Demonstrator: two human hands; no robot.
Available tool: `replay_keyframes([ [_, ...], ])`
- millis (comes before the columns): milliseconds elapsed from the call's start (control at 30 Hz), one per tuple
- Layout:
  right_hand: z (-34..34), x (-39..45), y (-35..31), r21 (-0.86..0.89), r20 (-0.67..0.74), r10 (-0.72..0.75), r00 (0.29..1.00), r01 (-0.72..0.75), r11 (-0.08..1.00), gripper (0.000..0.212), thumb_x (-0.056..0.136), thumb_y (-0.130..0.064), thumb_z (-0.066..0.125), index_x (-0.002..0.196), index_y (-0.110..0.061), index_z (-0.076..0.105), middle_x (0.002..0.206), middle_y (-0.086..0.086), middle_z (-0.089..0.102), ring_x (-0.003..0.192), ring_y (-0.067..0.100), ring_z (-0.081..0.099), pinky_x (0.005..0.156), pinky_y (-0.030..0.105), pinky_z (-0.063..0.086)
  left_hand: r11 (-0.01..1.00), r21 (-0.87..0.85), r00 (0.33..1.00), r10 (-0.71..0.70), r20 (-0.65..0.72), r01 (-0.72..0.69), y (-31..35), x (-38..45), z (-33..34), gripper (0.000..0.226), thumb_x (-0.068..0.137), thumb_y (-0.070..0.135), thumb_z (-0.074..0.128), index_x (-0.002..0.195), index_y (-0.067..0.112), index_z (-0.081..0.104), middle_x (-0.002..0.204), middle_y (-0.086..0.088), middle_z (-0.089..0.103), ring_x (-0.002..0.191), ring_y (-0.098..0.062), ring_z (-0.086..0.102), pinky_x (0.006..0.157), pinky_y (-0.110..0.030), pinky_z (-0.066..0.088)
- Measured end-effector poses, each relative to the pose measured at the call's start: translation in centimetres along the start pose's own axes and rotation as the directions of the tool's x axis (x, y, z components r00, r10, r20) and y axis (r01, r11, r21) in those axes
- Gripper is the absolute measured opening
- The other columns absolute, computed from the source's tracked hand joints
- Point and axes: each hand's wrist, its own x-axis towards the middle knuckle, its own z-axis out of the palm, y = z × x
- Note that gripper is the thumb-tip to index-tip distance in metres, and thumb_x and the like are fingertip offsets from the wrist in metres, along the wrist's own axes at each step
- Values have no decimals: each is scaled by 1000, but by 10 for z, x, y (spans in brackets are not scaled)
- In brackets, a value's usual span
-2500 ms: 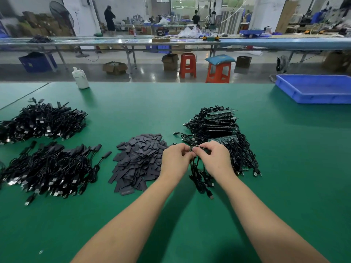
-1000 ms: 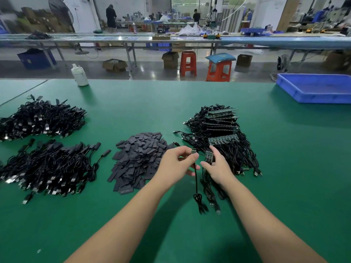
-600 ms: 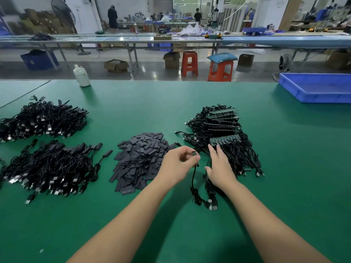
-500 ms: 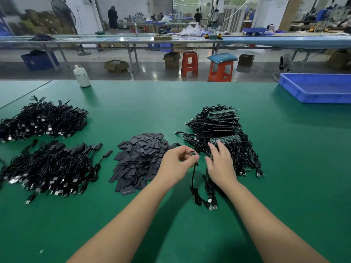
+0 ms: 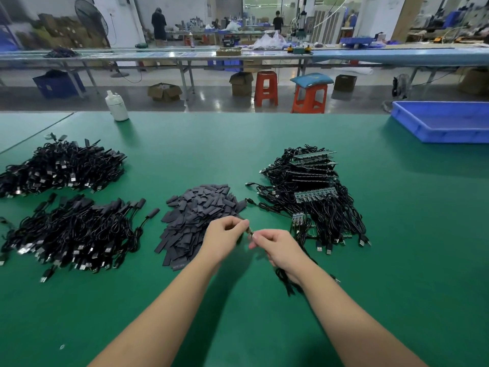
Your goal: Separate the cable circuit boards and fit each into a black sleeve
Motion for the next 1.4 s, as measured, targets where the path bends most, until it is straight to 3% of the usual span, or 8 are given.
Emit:
replay_keyframes([
  [100, 10, -3, 12, -329, -46, 58, 997, -70, 942, 16, 93, -25, 63, 92, -18, 78, 73, -10, 71, 47, 2, 45, 46, 16, 35, 940, 340, 998, 48, -43, -31, -30, -2, -20, 12, 91, 36, 65, 83, 28, 70, 80, 12, 69, 73, -5, 61, 68, -24, 45],
  [267, 19, -9, 32, -145, -118, 177, 977, -194, 970, 26, 94, -15, 61, 118, -22, 70, 93, -6, 74, 43, 14, 42, 49, 27, 48, 498, 864, 997, 54, 51, -71, -80, -12, -58, 39, 96, 14, 47, 128, 34, 57, 112, 7, 47, 86, -18, 56, 66, -29, 45],
  [367, 22, -6, 34, -127, -122, 188, 975, -203, 971, 30, 94, -11, 57, 120, -21, 68, 97, 1, 75, 47, 14, 40, 51, 29, 50, 480, 865, 989, 79, 121, -144, -89, -14, -66, 54, 92, 3, 41, 135, 33, 53, 112, 8, 43, 88, -18, 52, 68, -29, 44],
  [600, 16, -6, 44, -35, -16, 236, 972, -236, 971, 31, 96, -6, 52, 124, -17, 62, 86, -2, 71, 43, 11, 31, 43, 26, 31, 563, 803, 976, 26, 217, -194, -83, -8, -81, 24, 96, 18, 59, 117, 26, 66, 120, 10, 46, 109, -15, 53, 96, -30, 45],
  [767, 9, -5, 47, 18, 13, 212, 977, -212, 977, 18, 94, -16, 61, 111, -18, 68, 91, 1, 75, 42, 7, 31, 41, 19, 29, 479, 844, 970, 96, 221, -240, -80, -9, -87, 5, 91, 29, 66, 94, 28, 62, 112, 10, 42, 107, -15, 46, 84, -30, 48],
  [933, 8, -5, 45, -27, 42, 191, 981, -190, 981, 8, 91, -21, 68, 93, -29, 70, 98, -6, 77, 40, -11, 48, 38, 5, 33, 410, 872, 964, 96, 249, -266, -77, -6, -86, 20, 92, 36, 65, 112, 32, 65, 113, 6, 47, 111, -18, 43, 86, -32, 46],
  [1267, 11, -7, 42, -86, 33, 228, 973, -225, 971, 23, 94, -15, 60, 88, -35, 70, 98, -7, 76, 52, -6, 44, 49, 16, 32, 301, 911, 959, 106, 262, -282, -66, 1, -84, 17, 86, 48, 68, 88, 34, 58, 99, 14, 52, 97, -16, 41, 84, -30, 40],
  [1400, 11, -6, 46, -77, 26, 227, 974, -224, 971, 22, 96, -14, 58, 93, -33, 70, 92, -7, 76, 46, -9, 47, 44, 12, 35, 800, 579, 961, -9, 277, -159, -50, -8, -65, 16, 92, 29, 66, 81, 31, 55, 75, 4, 67, 63, -12, 59, 61, -26, 49],
])
